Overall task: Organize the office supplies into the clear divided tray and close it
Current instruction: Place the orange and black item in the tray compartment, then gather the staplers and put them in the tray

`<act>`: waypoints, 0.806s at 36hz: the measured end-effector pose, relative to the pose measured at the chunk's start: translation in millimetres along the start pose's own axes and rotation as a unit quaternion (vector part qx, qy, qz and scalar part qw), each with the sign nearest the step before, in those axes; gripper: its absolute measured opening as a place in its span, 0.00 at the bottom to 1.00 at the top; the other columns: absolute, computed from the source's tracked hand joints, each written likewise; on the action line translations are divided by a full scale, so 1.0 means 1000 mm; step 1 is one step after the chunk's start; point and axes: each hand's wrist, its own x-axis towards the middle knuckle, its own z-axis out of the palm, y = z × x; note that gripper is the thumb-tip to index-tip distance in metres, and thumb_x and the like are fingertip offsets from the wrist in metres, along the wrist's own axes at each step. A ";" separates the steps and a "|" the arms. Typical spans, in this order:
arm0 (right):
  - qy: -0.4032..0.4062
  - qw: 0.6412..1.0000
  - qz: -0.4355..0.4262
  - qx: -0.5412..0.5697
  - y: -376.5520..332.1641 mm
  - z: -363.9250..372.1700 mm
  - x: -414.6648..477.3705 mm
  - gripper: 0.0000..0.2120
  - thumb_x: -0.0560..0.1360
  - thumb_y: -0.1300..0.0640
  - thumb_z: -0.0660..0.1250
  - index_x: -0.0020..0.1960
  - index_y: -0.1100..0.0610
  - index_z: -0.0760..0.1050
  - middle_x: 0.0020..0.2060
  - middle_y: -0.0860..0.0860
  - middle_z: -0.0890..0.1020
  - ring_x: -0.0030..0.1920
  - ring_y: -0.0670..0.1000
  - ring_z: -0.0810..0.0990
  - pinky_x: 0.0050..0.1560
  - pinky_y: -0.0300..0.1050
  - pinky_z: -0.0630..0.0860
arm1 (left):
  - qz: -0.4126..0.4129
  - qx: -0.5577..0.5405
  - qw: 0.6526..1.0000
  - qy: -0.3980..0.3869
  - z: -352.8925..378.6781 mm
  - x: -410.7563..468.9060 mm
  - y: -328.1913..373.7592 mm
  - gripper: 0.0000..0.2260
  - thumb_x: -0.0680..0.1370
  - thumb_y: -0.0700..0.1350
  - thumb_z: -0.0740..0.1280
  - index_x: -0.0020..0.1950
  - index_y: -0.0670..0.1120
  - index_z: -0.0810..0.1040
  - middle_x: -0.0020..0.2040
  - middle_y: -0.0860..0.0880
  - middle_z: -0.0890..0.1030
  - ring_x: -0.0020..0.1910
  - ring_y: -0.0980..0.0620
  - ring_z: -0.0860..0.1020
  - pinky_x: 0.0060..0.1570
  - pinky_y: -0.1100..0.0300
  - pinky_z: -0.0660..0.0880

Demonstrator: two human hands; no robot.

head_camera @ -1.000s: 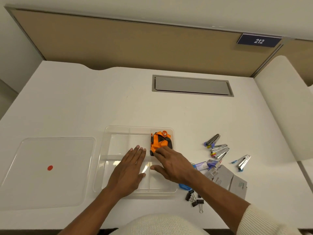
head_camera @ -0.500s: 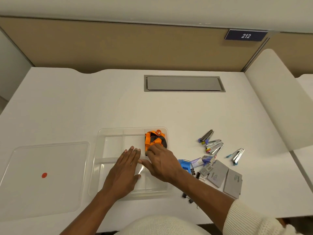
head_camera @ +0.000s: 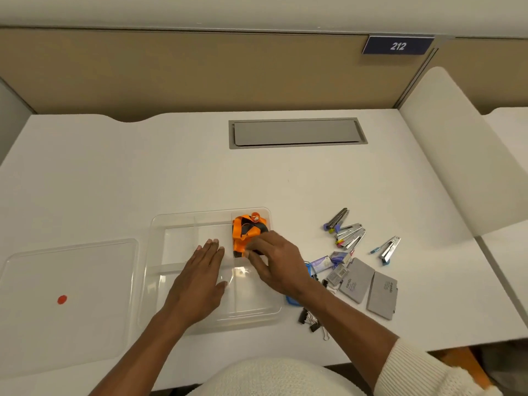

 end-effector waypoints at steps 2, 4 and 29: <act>0.062 0.997 0.038 0.014 0.008 -0.014 -0.007 0.06 0.79 0.54 0.70 0.51 0.55 0.84 0.48 0.48 0.84 0.49 0.50 0.81 0.43 0.52 0.79 | -0.013 0.016 1.000 0.023 -0.014 0.002 0.012 0.33 0.84 0.58 0.61 0.84 0.47 0.54 0.84 0.47 0.49 0.83 0.48 0.45 0.81 0.54 0.48; 0.107 0.990 0.091 0.021 0.020 -0.032 -0.014 0.06 0.79 0.55 0.70 0.52 0.55 0.84 0.47 0.48 0.84 0.47 0.49 0.81 0.42 0.50 0.80 | -0.041 0.003 0.998 0.045 -0.030 0.004 0.026 0.29 0.82 0.58 0.63 0.80 0.46 0.65 0.82 0.45 0.61 0.83 0.46 0.53 0.79 0.53 0.53; 0.095 0.815 0.568 -0.061 0.187 -0.124 -0.074 0.45 0.67 0.22 0.65 0.74 0.49 0.66 0.63 0.59 0.72 0.64 0.63 0.75 0.57 0.58 0.75 | 0.114 -0.043 0.992 -0.033 -0.007 0.204 0.239 0.22 0.78 0.59 0.70 0.64 0.46 0.75 0.62 0.47 0.77 0.62 0.45 0.75 0.55 0.51 0.74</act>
